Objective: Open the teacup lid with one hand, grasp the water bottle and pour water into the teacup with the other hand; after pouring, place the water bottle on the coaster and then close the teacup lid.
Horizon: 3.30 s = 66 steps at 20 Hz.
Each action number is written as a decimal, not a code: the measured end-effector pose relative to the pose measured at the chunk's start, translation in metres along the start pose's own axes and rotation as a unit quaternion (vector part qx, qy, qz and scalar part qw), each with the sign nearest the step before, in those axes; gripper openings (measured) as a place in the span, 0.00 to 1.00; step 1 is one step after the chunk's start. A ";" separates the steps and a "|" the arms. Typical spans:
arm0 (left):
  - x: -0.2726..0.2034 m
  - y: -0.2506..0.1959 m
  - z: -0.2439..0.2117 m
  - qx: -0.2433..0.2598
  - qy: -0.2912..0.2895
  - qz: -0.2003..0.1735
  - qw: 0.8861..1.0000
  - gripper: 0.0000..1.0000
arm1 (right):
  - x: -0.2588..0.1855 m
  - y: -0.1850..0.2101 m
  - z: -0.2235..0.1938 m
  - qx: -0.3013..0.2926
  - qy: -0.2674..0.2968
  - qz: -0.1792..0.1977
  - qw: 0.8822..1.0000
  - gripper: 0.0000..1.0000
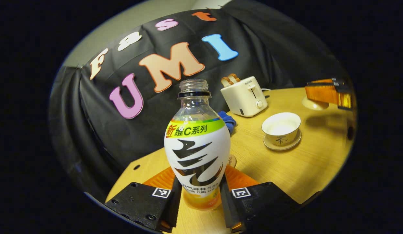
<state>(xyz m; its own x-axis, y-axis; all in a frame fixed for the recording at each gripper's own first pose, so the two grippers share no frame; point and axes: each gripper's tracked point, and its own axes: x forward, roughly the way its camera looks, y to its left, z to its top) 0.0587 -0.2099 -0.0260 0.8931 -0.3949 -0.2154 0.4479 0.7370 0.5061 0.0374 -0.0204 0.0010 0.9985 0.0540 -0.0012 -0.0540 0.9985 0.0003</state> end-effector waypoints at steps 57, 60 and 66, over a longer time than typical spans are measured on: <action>0.065 0.006 0.080 0.724 0.006 -0.004 0.690 0.53 | 0.001 -0.024 0.001 -0.001 -0.001 -0.029 1.000 0.33; 0.067 0.006 0.091 0.738 -0.001 0.000 0.675 0.54 | 0.001 -0.024 0.002 -0.001 -0.001 -0.029 1.000 0.33; 0.067 0.001 0.097 0.767 -0.001 0.001 0.642 0.53 | 0.000 -0.023 0.001 -0.001 -0.001 -0.029 1.000 0.34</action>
<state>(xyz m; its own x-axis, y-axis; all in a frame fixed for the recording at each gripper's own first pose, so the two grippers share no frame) 0.1148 -0.2889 0.0416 0.8929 -0.3967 -0.2129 -0.1224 -0.6691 0.7330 0.0391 -0.0438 0.0021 1.0000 -0.0043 0.0013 0.0043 1.0000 -0.0009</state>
